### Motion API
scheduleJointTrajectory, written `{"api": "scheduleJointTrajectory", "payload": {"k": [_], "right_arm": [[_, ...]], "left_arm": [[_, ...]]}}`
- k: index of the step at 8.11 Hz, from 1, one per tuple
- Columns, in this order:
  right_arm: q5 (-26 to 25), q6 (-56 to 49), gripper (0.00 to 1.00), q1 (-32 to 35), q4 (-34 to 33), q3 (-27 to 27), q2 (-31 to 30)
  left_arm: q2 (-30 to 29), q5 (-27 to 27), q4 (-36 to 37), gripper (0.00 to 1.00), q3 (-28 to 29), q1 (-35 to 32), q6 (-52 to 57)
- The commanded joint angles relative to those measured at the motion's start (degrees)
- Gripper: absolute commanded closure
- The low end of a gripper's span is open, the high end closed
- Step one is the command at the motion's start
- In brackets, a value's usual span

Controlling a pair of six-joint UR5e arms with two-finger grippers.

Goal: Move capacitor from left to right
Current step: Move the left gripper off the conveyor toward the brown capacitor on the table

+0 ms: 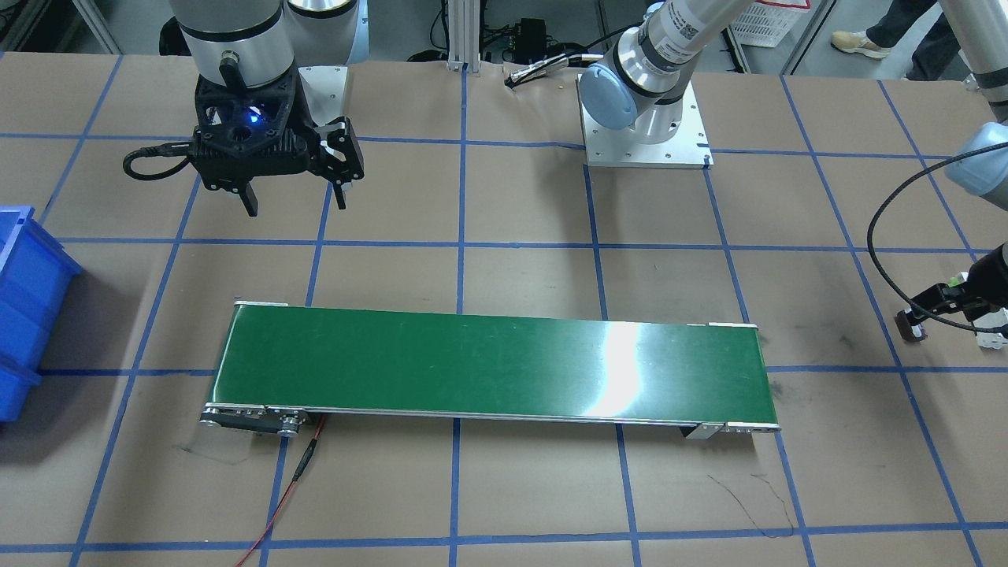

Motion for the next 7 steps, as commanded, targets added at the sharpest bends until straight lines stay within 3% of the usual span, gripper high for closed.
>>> {"api": "scheduleJointTrajectory", "payload": {"k": [1,6,7], "right_arm": [[0.0,0.0,0.0,0.0,0.0,0.2,-0.1],[0.1,0.2,0.0,0.0,0.0,0.2,-0.1],[0.1,0.2,0.0,0.0,0.0,0.3,-0.1]], "left_arm": [[-2.2,0.1,0.6,0.0,-0.1,1.4,2.2],[-5.8,0.2,1.3,0.0,0.0,1.4,2.7],[-6.0,0.3,1.4,0.08,0.0,1.4,2.8]]}}
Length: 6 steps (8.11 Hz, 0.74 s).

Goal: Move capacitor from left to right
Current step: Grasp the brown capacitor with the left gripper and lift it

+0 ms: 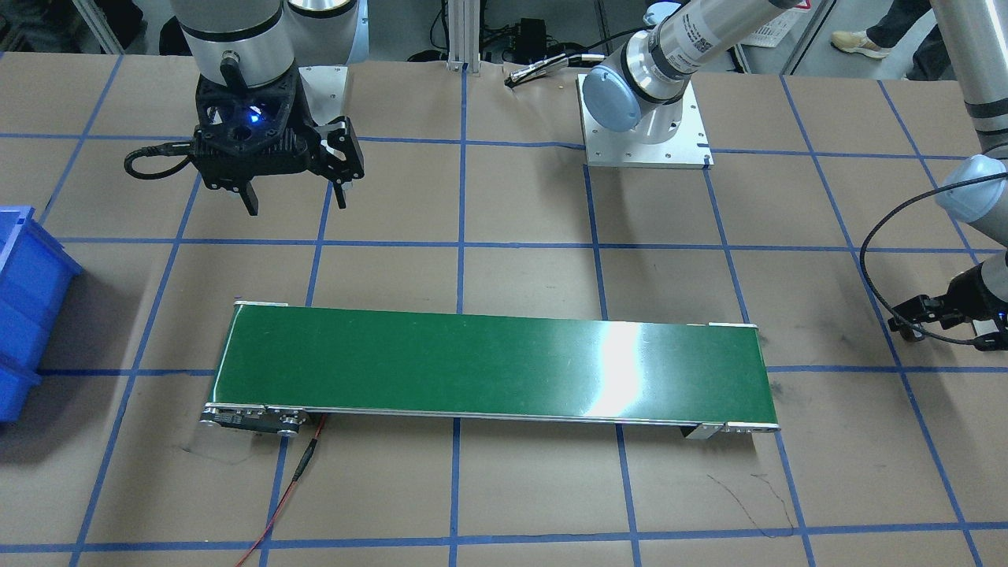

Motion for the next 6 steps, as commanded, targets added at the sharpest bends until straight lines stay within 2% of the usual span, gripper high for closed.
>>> {"api": "scheduleJointTrajectory", "payload": {"k": [1,2,3,4,5,6], "right_arm": [[0.0,0.0,0.0,0.0,0.0,0.1,0.0],[0.0,0.0,0.0,0.0,-0.1,0.1,0.0],[0.0,0.0,0.0,0.0,0.0,0.1,0.0],[0.0,0.0,0.0,0.0,-0.1,0.1,0.0],[0.1,0.2,0.0,0.0,-0.1,0.1,0.0],[0.1,0.2,0.0,0.0,-0.1,0.1,0.0]], "left_arm": [[-0.7,0.3,0.0,0.26,-0.1,0.0,0.4],[-0.7,0.2,0.0,0.31,-0.1,0.0,0.7],[-0.7,0.3,0.0,0.49,0.0,0.0,1.5],[-0.7,0.7,0.0,0.9,0.0,0.0,1.3],[-0.4,1.7,-0.2,1.0,-0.1,0.0,1.3],[0.5,2.7,-0.8,1.0,-0.1,0.0,3.1]]}}
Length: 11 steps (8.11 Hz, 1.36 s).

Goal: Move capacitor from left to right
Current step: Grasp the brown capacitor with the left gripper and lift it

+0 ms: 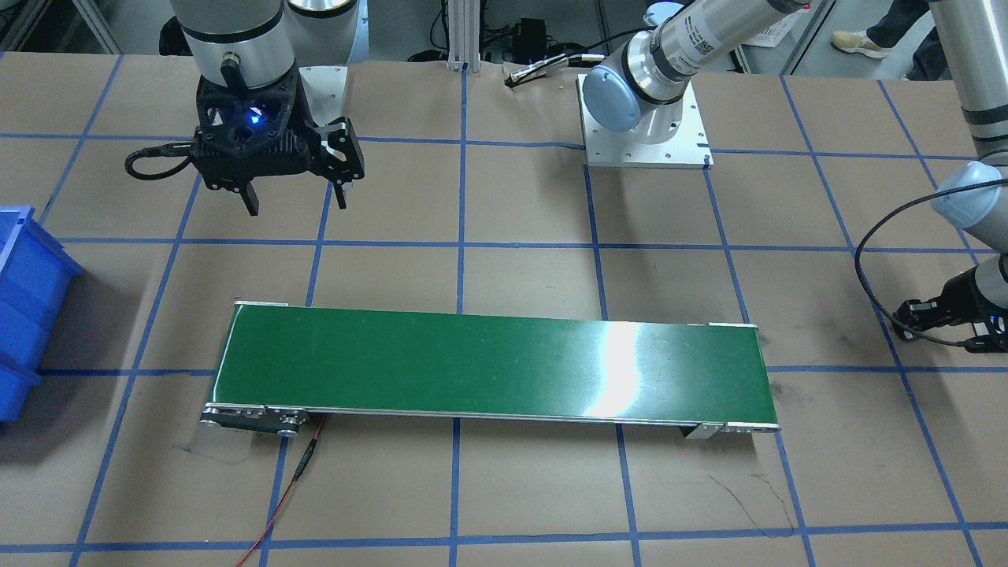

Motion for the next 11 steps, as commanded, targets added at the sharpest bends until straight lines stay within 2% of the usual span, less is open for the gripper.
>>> {"api": "scheduleJointTrajectory", "payload": {"k": [1,3,4,5,9,11], "right_arm": [[0.0,0.1,0.0,0.0,0.0,0.0,0.0],[0.0,0.1,0.0,0.0,-0.1,0.0,0.0],[0.0,0.1,0.0,0.0,-0.1,-0.1,0.0],[0.0,0.0,0.0,0.0,-0.2,0.0,0.0],[0.0,-0.1,0.0,0.0,-0.1,0.0,0.1],[0.0,0.0,0.0,0.0,-0.1,0.0,0.1]], "left_arm": [[1.9,1.6,-1.3,1.0,0.0,0.0,2.7],[9.3,1.0,-9.2,1.0,0.5,-2.1,2.0],[13.9,-2.6,-12.6,1.0,0.5,-6.0,0.9],[16.3,-5.8,-12.7,1.0,0.5,-11.0,-0.4],[16.0,-6.2,-12.0,1.0,0.2,-30.6,-15.9],[12.6,-6.3,-11.8,1.0,0.1,-32.3,-19.6]]}}
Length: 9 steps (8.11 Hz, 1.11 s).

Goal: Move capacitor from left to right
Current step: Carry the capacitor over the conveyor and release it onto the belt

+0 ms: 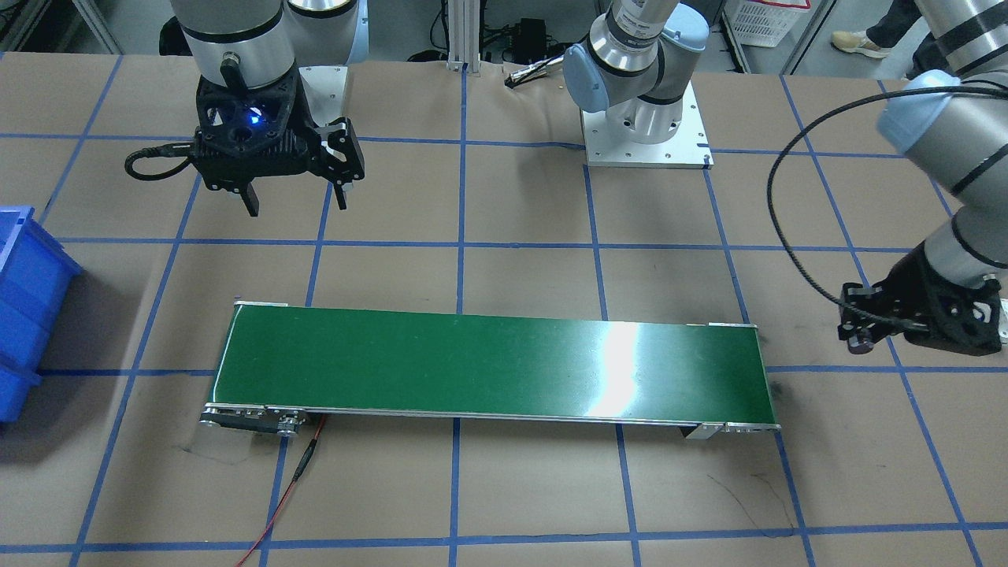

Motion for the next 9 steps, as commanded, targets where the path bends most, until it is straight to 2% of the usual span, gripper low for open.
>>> {"api": "scheduleJointTrajectory", "payload": {"k": [1,5,7,8,9], "right_arm": [[0.0,0.1,0.0,0.0,-0.1,0.0,0.0],[0.0,0.0,0.0,0.0,0.0,0.0,0.0],[0.0,0.0,0.0,0.0,0.0,0.0,0.0],[0.0,-0.1,0.0,0.0,0.0,0.0,0.0],[-0.1,-0.1,0.0,0.0,0.0,0.0,0.0]], "left_arm": [[-4.5,0.2,0.6,1.0,0.0,-2.4,-2.5],[-6.9,0.4,3.1,1.0,0.2,-2.4,-5.8],[-7.0,0.1,3.2,0.8,0.3,-2.4,-8.6],[-6.7,0.0,3.1,0.16,0.3,-2.7,-9.9],[-5.4,0.4,2.5,0.0,0.3,-3.1,-12.1]]}}
